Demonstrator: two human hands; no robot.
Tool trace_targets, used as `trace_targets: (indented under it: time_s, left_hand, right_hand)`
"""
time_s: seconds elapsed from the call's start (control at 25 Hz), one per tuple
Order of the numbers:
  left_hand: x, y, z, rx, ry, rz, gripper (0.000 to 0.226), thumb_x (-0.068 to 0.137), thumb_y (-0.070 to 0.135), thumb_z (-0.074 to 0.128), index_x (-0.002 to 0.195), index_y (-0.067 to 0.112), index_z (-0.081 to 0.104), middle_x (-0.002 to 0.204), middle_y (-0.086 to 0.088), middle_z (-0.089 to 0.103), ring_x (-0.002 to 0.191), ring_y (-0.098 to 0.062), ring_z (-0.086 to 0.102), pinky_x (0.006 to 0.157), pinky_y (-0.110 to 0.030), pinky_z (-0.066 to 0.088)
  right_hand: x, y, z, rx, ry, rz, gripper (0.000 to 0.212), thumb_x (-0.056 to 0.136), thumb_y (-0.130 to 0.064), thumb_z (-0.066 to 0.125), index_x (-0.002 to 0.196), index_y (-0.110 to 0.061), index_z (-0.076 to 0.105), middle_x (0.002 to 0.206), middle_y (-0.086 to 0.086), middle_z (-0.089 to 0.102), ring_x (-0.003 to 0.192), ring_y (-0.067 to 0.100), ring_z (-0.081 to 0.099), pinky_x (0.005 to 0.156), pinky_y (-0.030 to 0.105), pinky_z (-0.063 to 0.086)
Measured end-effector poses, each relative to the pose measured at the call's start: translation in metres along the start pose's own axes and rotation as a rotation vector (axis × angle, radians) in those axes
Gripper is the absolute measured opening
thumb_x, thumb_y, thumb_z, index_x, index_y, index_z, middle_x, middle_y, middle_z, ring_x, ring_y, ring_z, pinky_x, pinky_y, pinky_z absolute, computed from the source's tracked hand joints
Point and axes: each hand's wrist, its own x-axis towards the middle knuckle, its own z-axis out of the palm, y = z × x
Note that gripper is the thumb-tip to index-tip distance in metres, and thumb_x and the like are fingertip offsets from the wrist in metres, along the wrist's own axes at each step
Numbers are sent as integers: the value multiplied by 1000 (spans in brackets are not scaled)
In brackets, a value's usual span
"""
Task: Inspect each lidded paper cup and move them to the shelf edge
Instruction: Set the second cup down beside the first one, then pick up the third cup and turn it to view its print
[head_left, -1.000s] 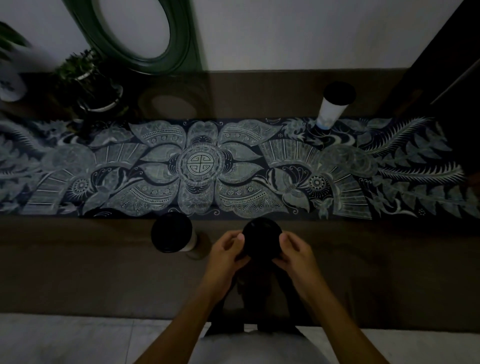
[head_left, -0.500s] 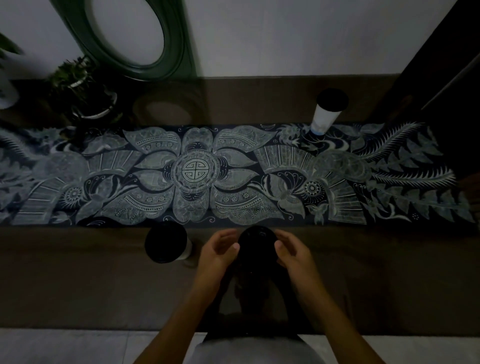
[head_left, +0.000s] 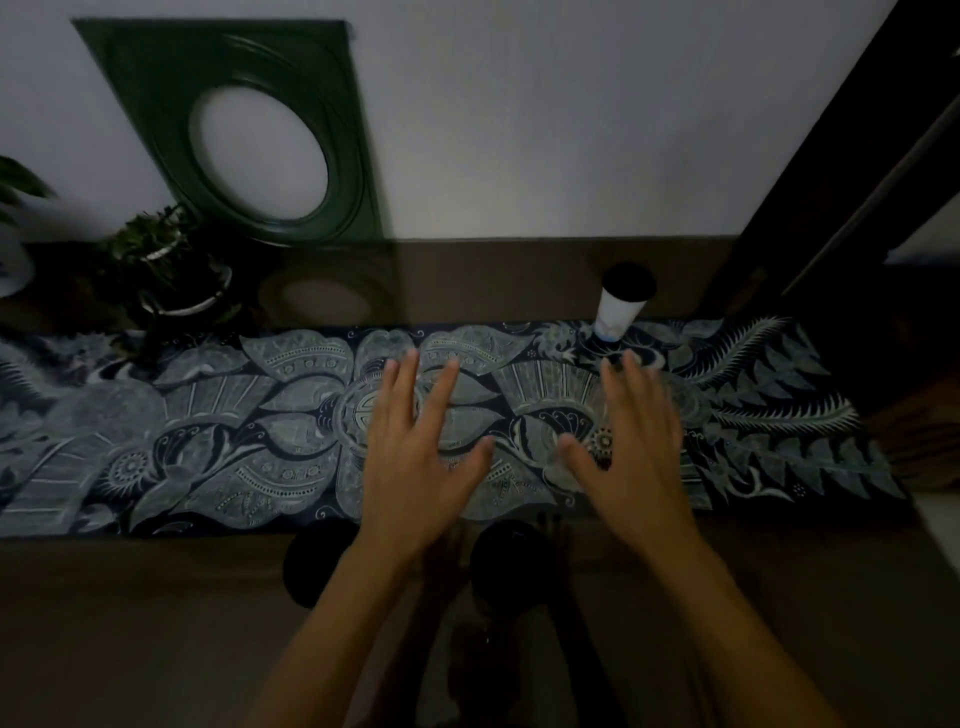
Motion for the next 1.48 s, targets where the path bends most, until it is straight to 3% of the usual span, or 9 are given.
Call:
trace_targets:
  time_s: [0.2,0.36,0.68,0.84,1.08,1.2,1.28,1.4,1.48]
  left_hand:
    - [63,26,-10,86,73,102,85,88,64,53,159,30,23,171,-11,10,157,-29,1,121,-54,13]
    - [89,59,17,71,109,146,84,88,62,54,159,26,26,170,-13,11,157,-30,2,121,-59,19]
    - [133,137,144,122,82,14,83,87,61,58,158,29,27,170,-13,14,156,-31,6,120,-55,21]
    - [161,151,203,135,-12,-71,83,87,62,55,158,32,25,171,-9,12,157,-28,4,121,-54,21]
    - [215,123,266,135,-92,-140,80,90,58,60,157,33,25,170,-10,11,156,-27,5,121,-51,17]
    - [252,107,297,150,-135,-153,78,89,58,59,155,31,28,169,-14,15,156,-31,6,121,-52,15]
    - [272,101,316,201,-176,-93,77,89,58,59,155,30,31,168,-16,18,155,-35,9,121,-56,17]
    - [293,92,339,274,-248,-31,77,89,62,56,156,34,29,168,-14,19,155,-38,9,119,-60,18]
    - [298,83,352,302,-312,-50,76,89,65,55,155,37,28,168,-12,21,154,-40,11,117,-62,22]
  right_hand:
    - [35,3,-36,-126,139,-21,88,90,-68,39,160,-27,5,170,2,-2,156,28,-6,121,49,-4]
    - [57,37,-58,-74,173,0,88,89,-70,38,160,-29,5,171,0,-1,156,24,-5,123,52,0]
    - [124,207,-75,249,-6,141,93,88,-66,53,160,-31,4,170,-4,2,156,22,3,123,57,16]
    - [155,253,-51,451,-123,207,94,92,-42,69,159,-31,5,170,-2,6,155,24,12,121,55,23]
    - [199,281,18,648,-299,289,101,89,-38,75,160,-30,4,170,1,7,154,26,15,119,54,29]
    - [226,291,64,713,-363,344,106,85,-32,80,160,-27,5,169,4,11,153,26,20,112,40,39]
    - [242,292,90,731,-385,352,111,80,-34,85,160,-27,9,167,3,20,149,24,30,101,29,50]
    - [263,288,116,781,-391,302,104,73,-46,85,155,-29,23,152,-12,44,135,5,47,102,31,49]
    - [272,285,133,674,-381,255,91,78,-44,79,151,-20,31,147,-2,50,130,12,52,103,35,49]
